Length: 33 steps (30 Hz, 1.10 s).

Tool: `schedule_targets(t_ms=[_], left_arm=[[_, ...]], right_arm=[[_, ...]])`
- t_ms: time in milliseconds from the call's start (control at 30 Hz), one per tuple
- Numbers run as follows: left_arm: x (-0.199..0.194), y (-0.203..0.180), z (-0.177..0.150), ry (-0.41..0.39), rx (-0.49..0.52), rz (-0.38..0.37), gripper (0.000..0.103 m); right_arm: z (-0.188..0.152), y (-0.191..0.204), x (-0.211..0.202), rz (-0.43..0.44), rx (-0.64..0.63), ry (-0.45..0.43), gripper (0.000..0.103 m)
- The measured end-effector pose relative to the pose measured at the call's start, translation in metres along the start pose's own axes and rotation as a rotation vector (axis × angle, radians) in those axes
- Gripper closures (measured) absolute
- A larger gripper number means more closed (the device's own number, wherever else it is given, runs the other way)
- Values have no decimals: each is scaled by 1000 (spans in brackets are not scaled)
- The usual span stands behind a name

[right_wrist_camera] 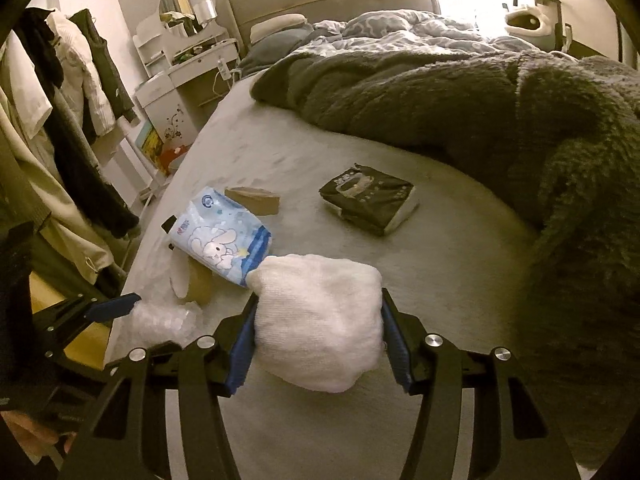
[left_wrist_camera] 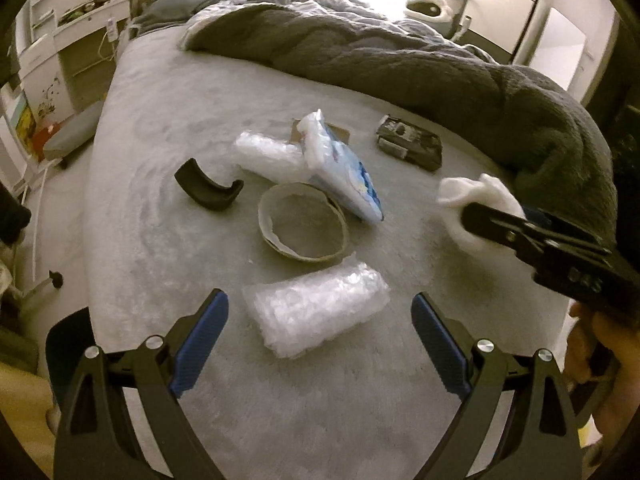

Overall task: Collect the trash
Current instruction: 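Grasp the bubble wrap with the left tool while the right tool holds the tissue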

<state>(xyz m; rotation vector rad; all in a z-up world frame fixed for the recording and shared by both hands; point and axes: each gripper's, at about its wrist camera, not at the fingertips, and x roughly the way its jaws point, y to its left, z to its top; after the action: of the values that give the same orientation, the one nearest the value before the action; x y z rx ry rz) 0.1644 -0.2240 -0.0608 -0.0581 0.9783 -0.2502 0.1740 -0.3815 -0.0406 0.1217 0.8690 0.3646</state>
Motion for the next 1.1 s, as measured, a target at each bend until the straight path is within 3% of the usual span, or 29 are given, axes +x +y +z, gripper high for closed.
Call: schedule_targets(t_ms=[300, 367, 467, 700, 1100], left_arm=[[17, 0, 2, 25, -8, 34, 16], [20, 2, 1, 33, 4, 39, 32], [16, 3, 2, 33, 20, 30, 35], [-12, 14, 0, 4, 86, -9, 35], [-69, 92, 2, -115, -6, -2, 35]], right_arm=[[5, 0, -5, 2, -1, -11, 46], [8, 4, -6, 7, -5, -14, 46], [13, 10, -8, 13, -7, -18, 46], [25, 38, -10, 25, -31, -30, 46], [38, 100, -5, 50, -79, -29, 46]])
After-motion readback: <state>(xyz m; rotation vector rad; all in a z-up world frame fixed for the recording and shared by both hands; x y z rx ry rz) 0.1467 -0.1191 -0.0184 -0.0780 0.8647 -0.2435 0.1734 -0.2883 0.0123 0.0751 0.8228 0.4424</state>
